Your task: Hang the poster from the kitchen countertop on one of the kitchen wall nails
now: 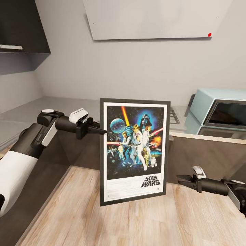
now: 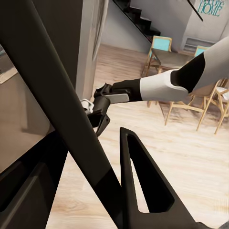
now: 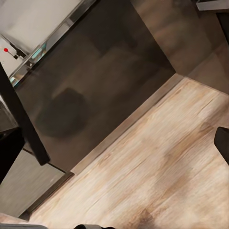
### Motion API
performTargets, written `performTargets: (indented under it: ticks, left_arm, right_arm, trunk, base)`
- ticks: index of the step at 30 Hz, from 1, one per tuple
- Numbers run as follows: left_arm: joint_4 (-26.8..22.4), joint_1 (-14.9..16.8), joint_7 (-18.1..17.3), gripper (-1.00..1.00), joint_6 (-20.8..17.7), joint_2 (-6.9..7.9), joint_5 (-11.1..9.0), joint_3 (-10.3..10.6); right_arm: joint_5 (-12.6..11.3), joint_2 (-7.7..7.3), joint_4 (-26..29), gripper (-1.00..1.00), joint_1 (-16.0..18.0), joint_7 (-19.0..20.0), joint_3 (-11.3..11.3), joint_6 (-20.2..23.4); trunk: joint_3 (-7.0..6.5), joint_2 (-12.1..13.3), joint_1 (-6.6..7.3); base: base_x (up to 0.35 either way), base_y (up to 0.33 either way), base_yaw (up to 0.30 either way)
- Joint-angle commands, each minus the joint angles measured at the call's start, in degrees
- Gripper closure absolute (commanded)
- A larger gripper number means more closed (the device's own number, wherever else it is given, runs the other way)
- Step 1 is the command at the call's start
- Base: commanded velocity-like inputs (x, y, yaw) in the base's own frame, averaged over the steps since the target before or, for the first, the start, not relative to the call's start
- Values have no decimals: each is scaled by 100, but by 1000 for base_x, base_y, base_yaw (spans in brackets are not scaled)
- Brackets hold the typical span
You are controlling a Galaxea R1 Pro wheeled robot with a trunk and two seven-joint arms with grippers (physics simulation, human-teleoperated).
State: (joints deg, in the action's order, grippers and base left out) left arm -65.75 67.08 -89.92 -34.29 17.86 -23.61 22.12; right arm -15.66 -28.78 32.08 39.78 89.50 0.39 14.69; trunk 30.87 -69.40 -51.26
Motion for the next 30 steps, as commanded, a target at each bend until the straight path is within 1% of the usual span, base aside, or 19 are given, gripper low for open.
performTargets:
  ticks: [1, 5, 8, 14, 16, 17, 19, 20, 22, 23, 25, 30]
  left_arm:
    - [24, 7, -8, 100, -59, 7, -28, 17]
    - [200, 7, -8, 100, -49, 7, -23, 13]
    - [327, 7, -8, 100, -42, 7, -16, 12]
    - [371, 7, -8, 100, -36, 9, -12, 12]
    - [370, 7, -8, 100, -36, 8, -12, 11]
    - [374, 7, -8, 100, -35, 7, -11, 13]
    - [375, 7, -8, 100, -36, 7, -9, 17]
    - [370, 7, -8, 100, -39, 7, -9, 25]
    - [363, 7, -8, 100, -39, 7, -7, 44]
    - [359, 7, -8, 100, -41, 7, -9, 51]
    - [356, 7, -8, 100, -41, 7, -8, 58]
    - [353, 7, -8, 100, -41, 7, -6, 83]
  right_arm:
    - [-15, -4, 0, -100, 3, 19, 3, 60]
    - [-16, -16, 149, -100, 3, 24, -2, 58]
    - [-21, -20, 414, -100, 1, 50, 0, 60]
    - [-24, -28, 648, -100, -5, 50, 5, 60]
    - [-24, -26, 668, -100, -5, 50, 46, 60]
    - [-25, -20, 685, -100, -5, 50, 270, 57]
    - [-25, -14, 695, -100, -5, 50, 500, 37]
    - [-25, -8, 701, -100, -7, 50, 713, -31]
    - [-31, 2, 702, -100, -6, 50, 914, -149]
    - [-41, 9, 702, -100, -6, 50, 992, -200]
    - [-50, 17, 703, -100, -7, 50, 1061, -245]
    - [-59, 42, 703, -100, -13, 50, 1163, -294]
  trunk:
    - [6, -4, 0]
    - [6, -4, 0]
    - [6, -4, 0]
    - [6, -4, 0]
    - [6, -4, 0]
    - [6, -4, 0]
    - [6, -4, 0]
    - [6, -4, 0]
    - [6, -4, 0]
    - [6, -4, 0]
    - [6, -4, 0]
    - [6, -4, 0]
  base:
    - [0, 0, 0]
    - [0, 0, 0]
    - [0, 0, 0]
    - [0, 0, 0]
    - [0, 0, 0]
    - [0, 0, 0]
    - [0, 0, 0]
    - [0, 0, 0]
    - [0, 0, 0]
    - [0, 0, 0]
    - [0, 0, 0]
    - [0, 0, 0]
